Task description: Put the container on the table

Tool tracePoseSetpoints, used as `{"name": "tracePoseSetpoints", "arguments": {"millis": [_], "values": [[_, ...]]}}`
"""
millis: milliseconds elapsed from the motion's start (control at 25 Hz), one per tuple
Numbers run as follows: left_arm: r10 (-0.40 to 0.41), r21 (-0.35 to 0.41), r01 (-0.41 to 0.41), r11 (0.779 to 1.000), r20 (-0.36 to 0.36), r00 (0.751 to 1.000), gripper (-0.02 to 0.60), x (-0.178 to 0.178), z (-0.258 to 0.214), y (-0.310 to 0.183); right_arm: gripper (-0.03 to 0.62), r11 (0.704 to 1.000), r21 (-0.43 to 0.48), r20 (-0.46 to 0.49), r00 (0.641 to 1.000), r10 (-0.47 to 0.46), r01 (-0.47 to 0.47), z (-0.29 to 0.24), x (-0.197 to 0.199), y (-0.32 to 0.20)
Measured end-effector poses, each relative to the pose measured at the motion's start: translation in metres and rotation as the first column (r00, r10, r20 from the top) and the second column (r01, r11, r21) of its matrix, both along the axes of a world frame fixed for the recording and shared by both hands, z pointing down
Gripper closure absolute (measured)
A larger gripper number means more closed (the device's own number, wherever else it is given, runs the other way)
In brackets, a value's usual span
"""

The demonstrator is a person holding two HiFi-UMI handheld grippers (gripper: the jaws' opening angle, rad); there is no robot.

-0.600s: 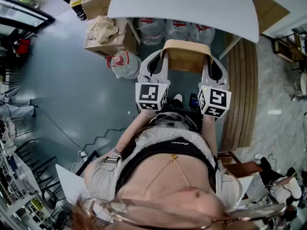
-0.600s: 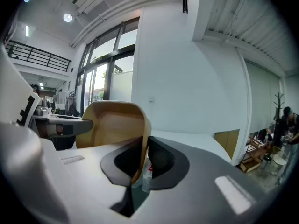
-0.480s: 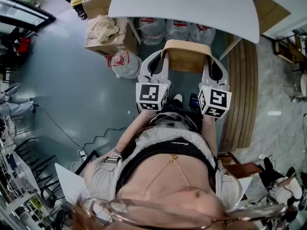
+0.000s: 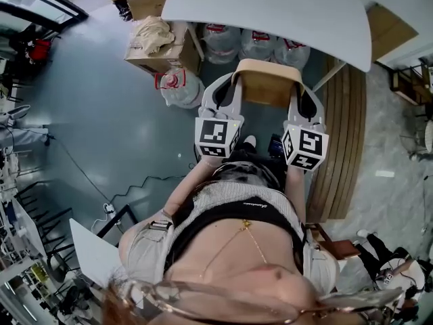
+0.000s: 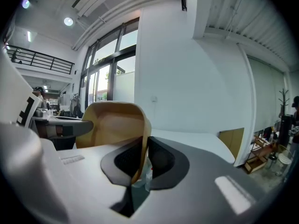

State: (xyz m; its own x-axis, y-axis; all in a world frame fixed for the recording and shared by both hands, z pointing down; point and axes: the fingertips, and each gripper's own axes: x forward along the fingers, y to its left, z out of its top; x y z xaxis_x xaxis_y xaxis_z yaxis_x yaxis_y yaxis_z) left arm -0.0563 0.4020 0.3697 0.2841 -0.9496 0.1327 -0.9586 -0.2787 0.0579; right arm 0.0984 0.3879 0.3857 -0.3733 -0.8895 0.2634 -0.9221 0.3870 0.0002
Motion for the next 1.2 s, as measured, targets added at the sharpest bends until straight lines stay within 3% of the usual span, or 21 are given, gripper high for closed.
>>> {"name": "tracePoseSetpoints", "arguments": {"millis": [560,1200], "values": [[-0.033,-0.015,0.033,0.999,-0.007,0.999,0.57,0.004,0.009,0.008,0.545,0.999,-0.011,-0.002,0.999,-0.047,0.047,0.009,0.003,0.001],[0.058,-0.023,-0.059,0.998,-0.035,0.998,0.569,-0.009,0.006,-0.034,0.545,0.999,-0.018,-0.019,0.999,0.03,-0.031,0.004,-0.009,-0.03]]}}
